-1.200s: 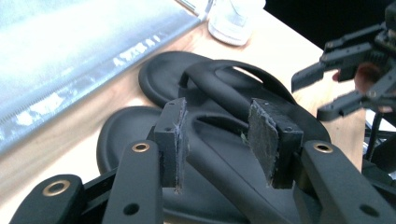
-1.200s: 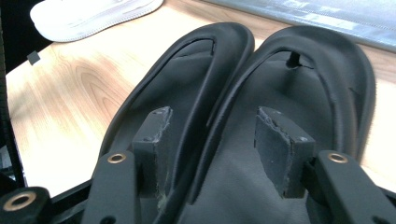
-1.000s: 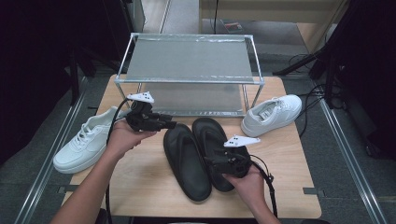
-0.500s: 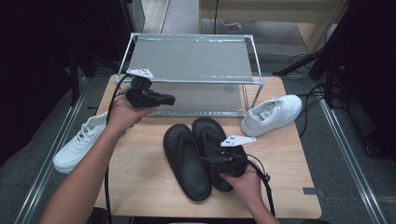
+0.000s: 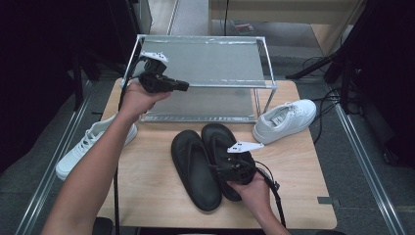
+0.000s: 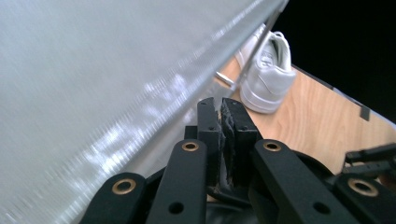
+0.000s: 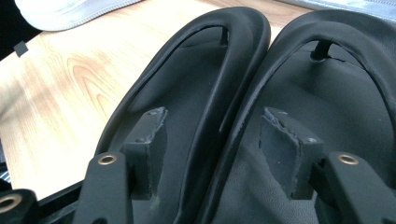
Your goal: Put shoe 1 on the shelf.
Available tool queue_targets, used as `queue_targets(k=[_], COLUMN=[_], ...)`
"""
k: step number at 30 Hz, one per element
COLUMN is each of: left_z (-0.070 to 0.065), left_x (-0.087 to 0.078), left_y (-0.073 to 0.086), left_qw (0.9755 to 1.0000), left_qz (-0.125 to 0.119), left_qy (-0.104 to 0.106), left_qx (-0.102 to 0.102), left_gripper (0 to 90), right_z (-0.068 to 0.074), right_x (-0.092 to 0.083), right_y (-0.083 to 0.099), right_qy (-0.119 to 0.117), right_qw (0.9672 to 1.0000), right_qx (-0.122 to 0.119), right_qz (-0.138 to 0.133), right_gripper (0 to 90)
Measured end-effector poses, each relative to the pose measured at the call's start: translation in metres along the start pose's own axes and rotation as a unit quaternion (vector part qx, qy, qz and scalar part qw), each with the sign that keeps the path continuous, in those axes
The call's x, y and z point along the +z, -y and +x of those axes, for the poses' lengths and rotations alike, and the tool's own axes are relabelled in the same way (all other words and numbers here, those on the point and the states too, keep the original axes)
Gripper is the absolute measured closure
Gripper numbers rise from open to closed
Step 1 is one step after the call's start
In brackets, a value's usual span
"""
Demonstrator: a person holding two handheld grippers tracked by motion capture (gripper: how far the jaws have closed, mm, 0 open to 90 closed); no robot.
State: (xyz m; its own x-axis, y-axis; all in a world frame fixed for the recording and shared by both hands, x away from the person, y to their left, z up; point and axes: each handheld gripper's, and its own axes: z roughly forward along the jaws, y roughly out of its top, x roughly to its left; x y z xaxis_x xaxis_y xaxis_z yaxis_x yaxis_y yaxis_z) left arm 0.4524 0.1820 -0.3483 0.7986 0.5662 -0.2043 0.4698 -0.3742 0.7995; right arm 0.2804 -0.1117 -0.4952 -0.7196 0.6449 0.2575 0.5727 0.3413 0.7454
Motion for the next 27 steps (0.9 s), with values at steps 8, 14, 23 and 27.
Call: queue_targets(k=[8, 14, 23, 27], left_z=[0.015, 0.025, 0.029, 0.026], left_x=[0.014, 0.023, 0.026, 0.026], left_y=[-0.014, -0.012, -0.010, -0.011], left_qw=[0.9999, 0.9996, 0.9998, 0.9997], left_qz=[0.009, 0.027, 0.018, 0.022], left_qy=[-0.003, -0.010, -0.002, -0.011], left_qx=[0.014, -0.006, -0.011, -0.005], left_gripper=[87.1, 86.8, 86.8, 86.8], right_z=[0.001, 0.001, 0.001, 0.002], right_x=[0.008, 0.020, 0.043, 0.047], right_y=[-0.001, -0.002, -0.008, -0.009], right_qy=[0.006, 0.023, 0.042, 0.060], right_qw=[1.0000, 0.9996, 0.9983, 0.9974], right_qx=[0.002, 0.012, 0.027, 0.023], right_qz=[0.001, 0.007, 0.029, 0.033], right_gripper=[41.3, 40.3, 45.1, 53.4])
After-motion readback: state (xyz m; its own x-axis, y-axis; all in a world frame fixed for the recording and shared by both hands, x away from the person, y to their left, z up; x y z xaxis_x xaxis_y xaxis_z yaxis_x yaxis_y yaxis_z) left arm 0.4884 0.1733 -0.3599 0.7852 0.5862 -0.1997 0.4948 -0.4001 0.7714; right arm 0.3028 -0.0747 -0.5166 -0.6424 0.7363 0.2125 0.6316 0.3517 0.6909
